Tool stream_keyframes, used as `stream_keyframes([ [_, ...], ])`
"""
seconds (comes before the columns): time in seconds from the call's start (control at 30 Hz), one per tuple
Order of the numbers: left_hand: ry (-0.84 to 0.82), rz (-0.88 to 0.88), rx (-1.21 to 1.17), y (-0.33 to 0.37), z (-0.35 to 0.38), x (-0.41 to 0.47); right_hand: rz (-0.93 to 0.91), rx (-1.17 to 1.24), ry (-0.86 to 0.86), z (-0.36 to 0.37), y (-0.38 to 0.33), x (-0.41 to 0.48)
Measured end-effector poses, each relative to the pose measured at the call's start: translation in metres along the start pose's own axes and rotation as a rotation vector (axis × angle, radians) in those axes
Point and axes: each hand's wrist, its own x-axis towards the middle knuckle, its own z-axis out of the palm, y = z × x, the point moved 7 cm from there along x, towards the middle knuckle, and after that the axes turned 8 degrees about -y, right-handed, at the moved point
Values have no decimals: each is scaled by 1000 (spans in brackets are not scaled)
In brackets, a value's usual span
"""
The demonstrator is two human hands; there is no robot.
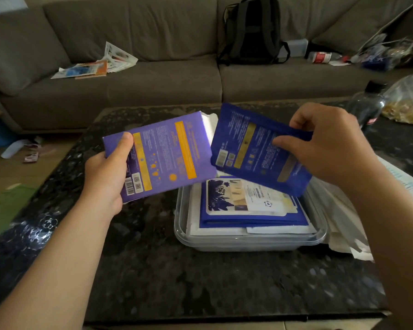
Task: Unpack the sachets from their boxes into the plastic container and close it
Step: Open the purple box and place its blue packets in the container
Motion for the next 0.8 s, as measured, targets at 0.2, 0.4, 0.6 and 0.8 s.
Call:
stream_keyframes([
  [0.2,116,-74,-119,-13,-10,7,-144,90,-91,6,-7,-7],
  [0.4,163,-89,-243,-15,-11,7,-133,154,-125,17,6,-16],
  [0.6,25,-106,-306,-17,3,11,-195,104,-384,49,1,-29],
  [0.8,-108,-93,-260,-19,17,10,-138,6,-614,72,4,-37],
])
